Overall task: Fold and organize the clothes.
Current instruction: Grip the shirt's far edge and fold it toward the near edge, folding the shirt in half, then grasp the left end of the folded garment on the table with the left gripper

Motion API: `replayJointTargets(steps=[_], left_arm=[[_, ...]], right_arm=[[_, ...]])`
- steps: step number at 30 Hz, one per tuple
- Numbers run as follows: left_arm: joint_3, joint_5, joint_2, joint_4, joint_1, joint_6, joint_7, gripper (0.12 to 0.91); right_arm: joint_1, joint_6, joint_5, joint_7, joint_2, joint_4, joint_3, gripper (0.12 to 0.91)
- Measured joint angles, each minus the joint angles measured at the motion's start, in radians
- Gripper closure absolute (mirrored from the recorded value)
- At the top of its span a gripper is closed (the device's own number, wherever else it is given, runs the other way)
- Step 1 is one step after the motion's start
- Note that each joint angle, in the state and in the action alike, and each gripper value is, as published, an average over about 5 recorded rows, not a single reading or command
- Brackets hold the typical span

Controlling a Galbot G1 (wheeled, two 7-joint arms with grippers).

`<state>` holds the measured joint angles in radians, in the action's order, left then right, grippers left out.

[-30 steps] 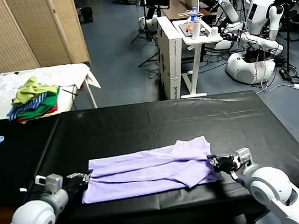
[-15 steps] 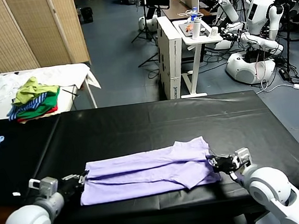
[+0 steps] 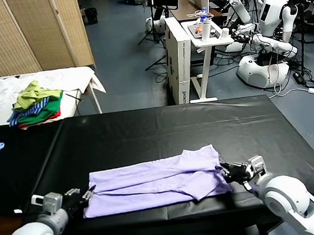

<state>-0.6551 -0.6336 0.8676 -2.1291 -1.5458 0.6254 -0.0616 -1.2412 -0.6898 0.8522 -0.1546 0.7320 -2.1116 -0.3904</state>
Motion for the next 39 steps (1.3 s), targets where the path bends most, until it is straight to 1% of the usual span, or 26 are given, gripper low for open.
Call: replayJointTargets(steps=[1,4,9,16,18,23,27,29,31,32,34,37,38,39], left_arm=[[0.0,-0.013,0.002,0.003,0.008,-0.007,-0.004,0.162],[0.009,-0.043,0.01,0.02,0.044,-0.021,-0.015,0.128],[0.034,-0.054,0.037,0.073,0.116,-0.037,-0.014,0.124],[0.062,-0.064,0.082,0.152,0.166,-0.048,-0.007,0.123],[0.067,-0.065,0.093,0.169,0.174,-0.048,-0.007,0.123],[0.072,-0.064,0.107,0.189,0.18,-0.047,-0.005,0.123],[0.073,-0.058,0.112,0.199,0.175,-0.047,-0.004,0.123],[0.074,-0.056,0.115,0.2,0.172,-0.046,-0.004,0.126],[0.075,-0.055,0.117,0.199,0.168,-0.045,-0.003,0.155],[0.076,-0.054,0.118,0.198,0.167,-0.045,-0.003,0.185],[0.076,-0.054,0.12,0.196,0.165,-0.044,-0.003,0.281],[0.079,-0.053,0.122,0.196,0.165,-0.045,-0.002,0.466],[0.08,-0.053,0.122,0.196,0.165,-0.045,-0.001,0.523],[0.082,-0.053,0.122,0.197,0.165,-0.046,0.0,0.599]], right_arm=[[0.007,0.006,0.0,-0.006,0.007,0.005,-0.001,0.131],[0.039,0.013,0.0,-0.03,0.037,0.029,0.006,0.12],[0.109,0.016,-0.004,-0.071,0.105,0.081,0.036,0.118],[0.203,0.024,-0.023,-0.103,0.197,0.181,0.091,0.121],[0.222,0.024,-0.031,-0.104,0.218,0.211,0.103,0.136],[0.25,0.024,-0.058,-0.099,0.265,0.28,0.125,0.219],[0.255,0.023,-0.072,-0.095,0.295,0.314,0.132,0.251],[0.253,0.022,-0.077,-0.092,0.306,0.32,0.135,0.281],[0.25,0.022,-0.082,-0.089,0.312,0.322,0.136,0.317],[0.248,0.022,-0.084,-0.087,0.314,0.323,0.136,0.353],[0.245,0.024,-0.09,-0.082,0.317,0.325,0.136,0.423],[0.239,0.032,-0.104,-0.074,0.32,0.328,0.134,0.593],[0.236,0.037,-0.111,-0.072,0.321,0.329,0.133,0.668],[0.233,0.043,-0.118,-0.071,0.323,0.328,0.132,0.725]])
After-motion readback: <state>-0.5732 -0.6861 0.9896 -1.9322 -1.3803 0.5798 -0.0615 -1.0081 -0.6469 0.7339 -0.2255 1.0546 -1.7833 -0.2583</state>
